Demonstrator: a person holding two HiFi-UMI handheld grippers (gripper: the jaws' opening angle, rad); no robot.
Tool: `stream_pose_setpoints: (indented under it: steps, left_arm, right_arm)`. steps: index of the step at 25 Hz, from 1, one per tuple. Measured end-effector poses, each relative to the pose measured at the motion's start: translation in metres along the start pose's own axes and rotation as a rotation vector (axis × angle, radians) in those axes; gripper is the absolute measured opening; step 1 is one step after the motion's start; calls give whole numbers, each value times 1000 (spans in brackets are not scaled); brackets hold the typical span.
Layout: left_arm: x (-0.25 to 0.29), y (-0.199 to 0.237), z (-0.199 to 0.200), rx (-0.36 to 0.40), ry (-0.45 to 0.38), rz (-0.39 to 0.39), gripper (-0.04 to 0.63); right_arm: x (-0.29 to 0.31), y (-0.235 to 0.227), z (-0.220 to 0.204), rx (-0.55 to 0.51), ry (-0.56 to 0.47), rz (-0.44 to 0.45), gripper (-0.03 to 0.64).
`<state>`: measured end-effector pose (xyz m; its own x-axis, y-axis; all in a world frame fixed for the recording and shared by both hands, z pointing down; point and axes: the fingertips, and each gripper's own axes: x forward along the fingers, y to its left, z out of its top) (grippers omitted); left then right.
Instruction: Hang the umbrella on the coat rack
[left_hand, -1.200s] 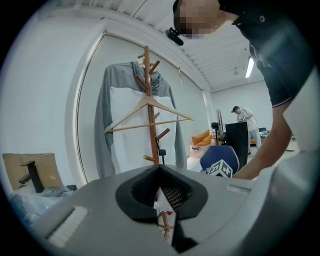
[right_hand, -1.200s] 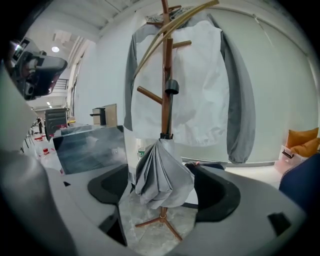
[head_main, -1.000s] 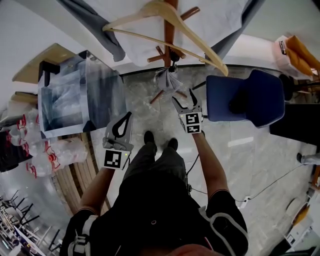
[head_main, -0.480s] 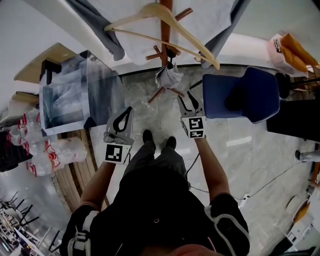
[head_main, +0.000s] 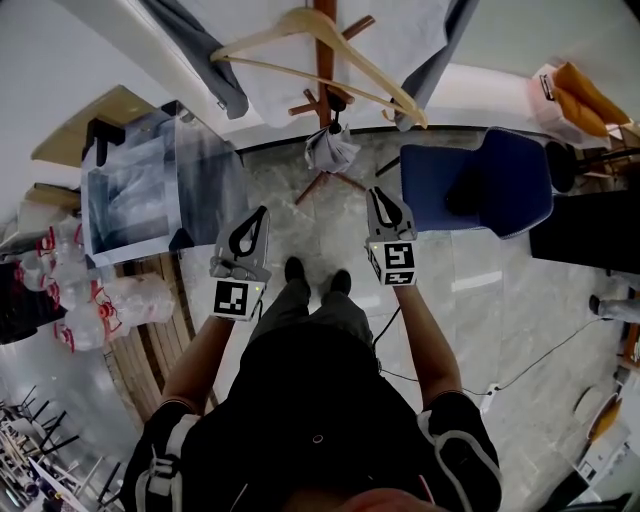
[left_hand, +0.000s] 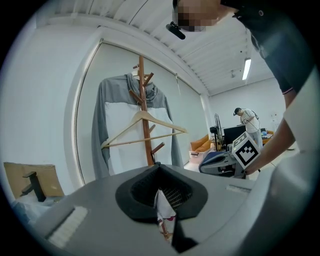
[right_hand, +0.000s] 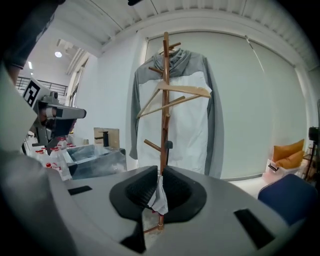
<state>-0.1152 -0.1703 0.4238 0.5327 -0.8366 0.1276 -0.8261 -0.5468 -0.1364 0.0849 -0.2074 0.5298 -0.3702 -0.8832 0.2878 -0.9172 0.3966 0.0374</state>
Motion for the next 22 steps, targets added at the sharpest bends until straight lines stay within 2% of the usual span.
stream_pose_setpoints:
  steps: [4, 18, 22]
  left_arm:
    - [-3, -3, 7, -4, -14, 11, 2]
    - [-19, 5, 15, 5, 3, 61, 0]
    - [-23, 7, 26, 0, -16, 68, 0]
  right_arm:
    - [-18, -2, 19, 11, -9, -24, 3]
    - [-77, -8, 79, 25, -79, -97, 2]
    - [-92, -10, 91, 22, -91, -115, 2]
